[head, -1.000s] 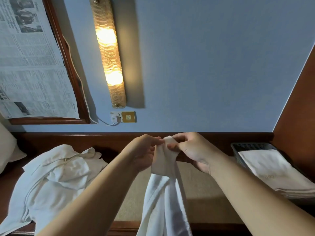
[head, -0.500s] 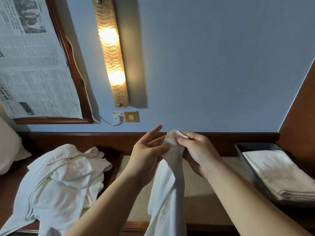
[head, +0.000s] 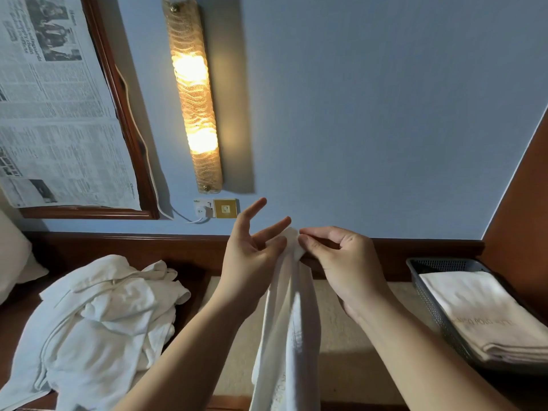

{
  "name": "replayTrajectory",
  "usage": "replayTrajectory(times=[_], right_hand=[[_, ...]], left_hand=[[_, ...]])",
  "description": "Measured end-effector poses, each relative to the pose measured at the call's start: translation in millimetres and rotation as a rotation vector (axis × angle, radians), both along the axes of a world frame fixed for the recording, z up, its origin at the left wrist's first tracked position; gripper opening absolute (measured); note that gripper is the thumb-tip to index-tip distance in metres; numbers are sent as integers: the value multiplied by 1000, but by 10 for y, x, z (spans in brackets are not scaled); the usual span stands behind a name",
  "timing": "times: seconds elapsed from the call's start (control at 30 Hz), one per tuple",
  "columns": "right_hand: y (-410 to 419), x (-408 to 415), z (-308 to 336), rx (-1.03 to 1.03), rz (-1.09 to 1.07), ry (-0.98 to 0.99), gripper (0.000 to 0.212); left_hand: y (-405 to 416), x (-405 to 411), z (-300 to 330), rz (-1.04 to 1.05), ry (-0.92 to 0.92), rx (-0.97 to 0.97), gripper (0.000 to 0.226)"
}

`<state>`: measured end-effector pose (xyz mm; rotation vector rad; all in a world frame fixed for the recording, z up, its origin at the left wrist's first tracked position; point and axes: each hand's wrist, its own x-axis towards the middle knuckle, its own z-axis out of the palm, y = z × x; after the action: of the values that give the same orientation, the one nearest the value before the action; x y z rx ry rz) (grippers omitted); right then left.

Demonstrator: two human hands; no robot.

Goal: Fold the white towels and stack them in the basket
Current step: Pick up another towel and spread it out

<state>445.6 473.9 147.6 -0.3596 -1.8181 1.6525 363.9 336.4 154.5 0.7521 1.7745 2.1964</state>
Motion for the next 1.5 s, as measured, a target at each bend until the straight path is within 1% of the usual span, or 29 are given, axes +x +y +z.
replayTrajectory(times=[0.07, 0.17, 0.2, 0.3, 0.43, 0.5, 0.63, 0.73, 0.83, 0.87, 0.97, 1.03, 1.13, 1.2, 1.3, 1.43, 1.5], right_hand=[[16, -13, 59, -18, 37, 1, 16], [18, 0, 122, -8, 68, 60, 18], [10, 4, 130, 32, 78, 68, 18], [12, -4, 147, 245, 102, 28, 19], [139, 0, 180, 321, 217, -43, 31], [193, 30, 179, 405, 245, -52, 33], [286, 20, 146, 699, 171, 18, 20], [345, -36, 166, 754, 137, 4, 11], [381, -105, 203, 834, 84, -76, 18], [379, -127, 216, 850, 90, -102, 18], [339, -165, 202, 807, 135, -161, 20], [325, -202, 125, 846, 133, -172, 21], [281, -242, -53, 884, 101, -60, 15], [251, -242, -147, 877, 69, 7, 15], [178, -211, -212, 875, 51, 59, 13], [126, -229, -216, 879, 56, 53, 8], [118, -247, -178, 870, 59, 22, 8]], left_hand=[[6, -11, 70, 13, 60, -41, 67], [13, -24, 138, 31, 130, -69, 68], [18, -30, 151, 34, 148, -67, 69], [52, -34, 178, 25, 156, -48, 71], [58, -49, 166, -6, 111, -20, 69], [58, -54, 170, -43, 101, -22, 70], [105, -63, 164, -151, 56, -15, 79], [113, -75, 138, -229, 57, -10, 83], [93, -92, 144, -274, 66, -40, 88], [90, -109, 141, -287, 69, -51, 90], [78, -151, 117, -300, 80, -97, 92], [70, -165, 100, -286, 66, -136, 94], [38, -193, 63, -260, -9, -138, 93], [12, -228, 32, -247, -39, -137, 87], [-24, -273, -9, -231, -71, -128, 79], [-56, -283, -85, -248, -151, -64, 83], [-73, -262, -168, -200, -96, -103, 78]])
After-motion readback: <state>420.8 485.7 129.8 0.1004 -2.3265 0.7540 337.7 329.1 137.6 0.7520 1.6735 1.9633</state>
